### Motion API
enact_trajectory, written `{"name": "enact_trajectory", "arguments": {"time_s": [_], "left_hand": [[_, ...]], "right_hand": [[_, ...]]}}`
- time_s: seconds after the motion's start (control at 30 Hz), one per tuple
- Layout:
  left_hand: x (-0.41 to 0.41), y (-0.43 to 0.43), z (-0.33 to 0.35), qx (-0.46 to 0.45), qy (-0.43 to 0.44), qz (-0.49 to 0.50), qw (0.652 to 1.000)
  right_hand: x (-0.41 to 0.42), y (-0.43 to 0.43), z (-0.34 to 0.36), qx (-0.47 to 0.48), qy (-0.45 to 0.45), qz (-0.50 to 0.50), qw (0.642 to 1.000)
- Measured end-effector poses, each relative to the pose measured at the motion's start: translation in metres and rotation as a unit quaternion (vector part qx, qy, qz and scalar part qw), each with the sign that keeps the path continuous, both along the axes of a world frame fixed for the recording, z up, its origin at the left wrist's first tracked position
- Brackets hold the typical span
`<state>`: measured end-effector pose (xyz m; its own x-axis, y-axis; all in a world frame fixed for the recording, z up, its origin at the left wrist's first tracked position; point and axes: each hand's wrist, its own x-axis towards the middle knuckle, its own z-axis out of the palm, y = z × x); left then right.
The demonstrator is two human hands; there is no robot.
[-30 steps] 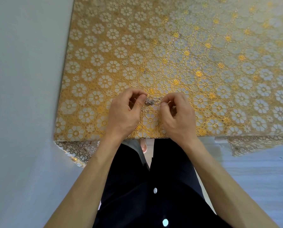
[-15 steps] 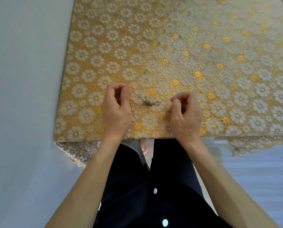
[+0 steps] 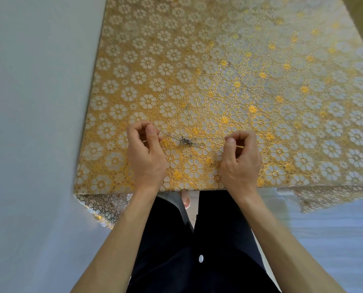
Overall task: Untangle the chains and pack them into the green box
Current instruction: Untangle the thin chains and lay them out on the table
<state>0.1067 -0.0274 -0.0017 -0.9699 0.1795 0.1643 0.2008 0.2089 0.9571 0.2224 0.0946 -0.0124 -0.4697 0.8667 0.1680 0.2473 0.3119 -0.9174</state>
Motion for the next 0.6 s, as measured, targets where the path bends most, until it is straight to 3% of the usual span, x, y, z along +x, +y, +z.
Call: {"name": "enact_trajectory", "arguments": {"time_s": [0.23,0.47,0.6], "left_hand": [[0.004,0.000,0.005,-0.053,0.000,-0.054,0.997],[0.003,-0.001,0.003,-0.059,-0.005,-0.064,0.996],[0.002,-0.001,0.001,-0.045,-0.012,-0.046,0.998]], "right_hand": [[0.000,-0.001,-0.004,0.087,-0.025,0.072,0.993],[0.001,0.000,-0.004,0.077,-0.053,0.086,0.992],[-0.008,-0.002,0.005,0.164,-0.094,0.128,0.974]]}}
